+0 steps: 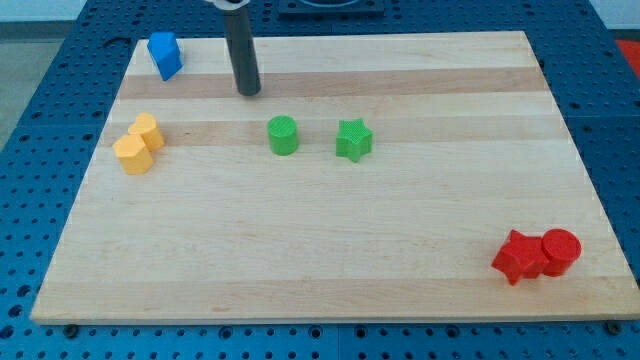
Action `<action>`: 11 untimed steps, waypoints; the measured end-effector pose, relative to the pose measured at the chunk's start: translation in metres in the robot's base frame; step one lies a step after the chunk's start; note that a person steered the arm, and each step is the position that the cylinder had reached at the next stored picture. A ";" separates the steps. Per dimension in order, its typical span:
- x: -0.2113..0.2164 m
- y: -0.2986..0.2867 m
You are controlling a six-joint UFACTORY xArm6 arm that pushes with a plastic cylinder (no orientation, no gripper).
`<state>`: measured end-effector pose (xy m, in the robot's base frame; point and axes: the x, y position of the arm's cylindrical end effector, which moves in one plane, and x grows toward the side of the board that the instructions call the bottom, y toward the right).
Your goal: Push the blue cube right and down a bit
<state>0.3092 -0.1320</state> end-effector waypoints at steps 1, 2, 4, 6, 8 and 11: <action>0.000 -0.078; 0.012 -0.168; 0.005 -0.173; -0.075 -0.173; -0.116 -0.133; -0.060 0.016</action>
